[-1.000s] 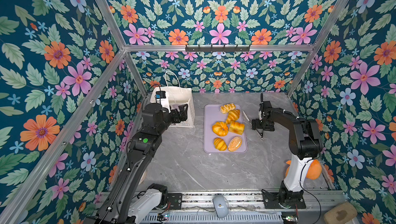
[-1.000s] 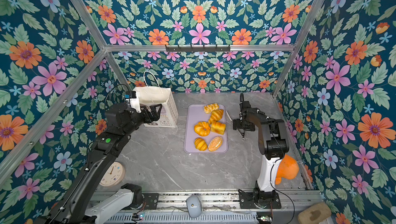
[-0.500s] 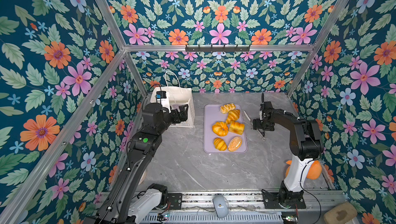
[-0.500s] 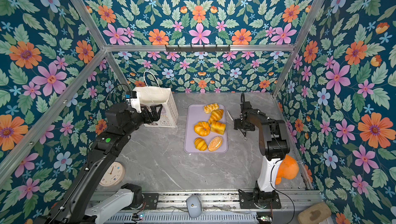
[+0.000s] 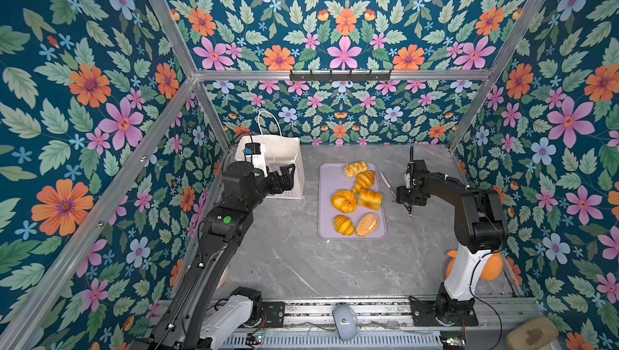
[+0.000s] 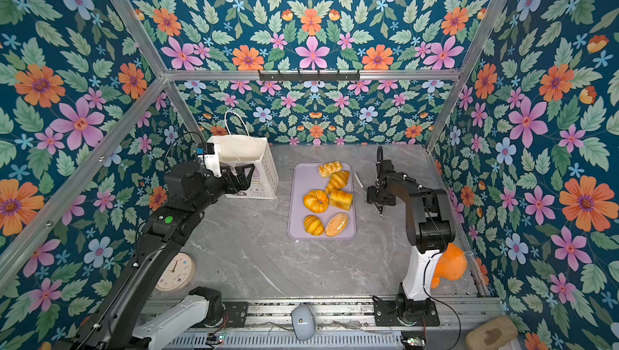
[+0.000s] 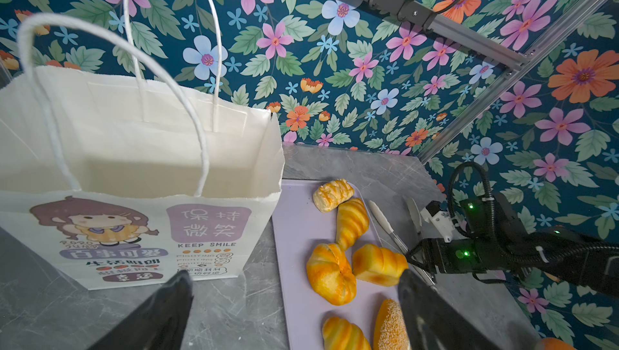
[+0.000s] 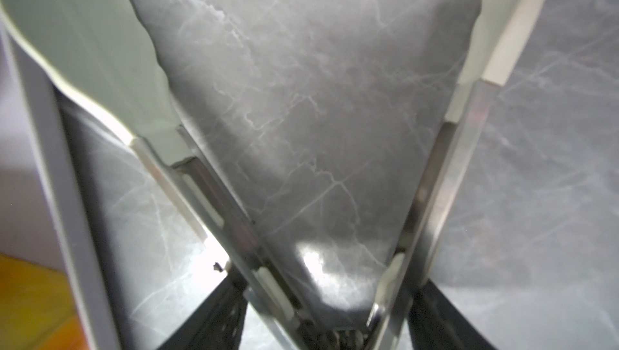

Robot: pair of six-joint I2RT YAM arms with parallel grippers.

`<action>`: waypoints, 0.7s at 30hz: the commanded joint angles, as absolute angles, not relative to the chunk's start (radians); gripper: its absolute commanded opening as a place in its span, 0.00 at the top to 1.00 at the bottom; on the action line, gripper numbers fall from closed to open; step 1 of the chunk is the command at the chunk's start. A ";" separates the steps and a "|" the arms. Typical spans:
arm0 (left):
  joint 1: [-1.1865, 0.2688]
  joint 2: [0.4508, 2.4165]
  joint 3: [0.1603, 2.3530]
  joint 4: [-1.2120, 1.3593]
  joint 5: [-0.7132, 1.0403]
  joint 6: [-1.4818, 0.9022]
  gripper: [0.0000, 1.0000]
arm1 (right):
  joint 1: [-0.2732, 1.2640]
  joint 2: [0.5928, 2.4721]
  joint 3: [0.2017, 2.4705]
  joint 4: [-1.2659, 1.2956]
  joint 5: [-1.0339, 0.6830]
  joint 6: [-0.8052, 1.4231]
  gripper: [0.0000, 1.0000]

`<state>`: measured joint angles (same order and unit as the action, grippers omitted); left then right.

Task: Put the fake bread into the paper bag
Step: 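Lower the right gripper onto the tongs handle and close it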

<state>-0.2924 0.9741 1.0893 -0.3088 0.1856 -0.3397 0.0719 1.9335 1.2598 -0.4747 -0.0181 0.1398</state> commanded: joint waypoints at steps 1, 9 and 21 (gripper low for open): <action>-0.291 0.960 1.088 -0.314 0.187 -0.341 0.04 | 0.072 1.957 1.250 -0.497 -0.012 0.137 0.27; -0.291 0.951 1.084 -0.325 0.186 -0.341 0.04 | 0.072 1.972 1.253 -0.485 -0.006 0.131 0.32; -0.290 0.943 1.092 -0.332 0.189 -0.341 0.04 | 0.073 1.940 1.230 -0.465 -0.036 0.120 0.65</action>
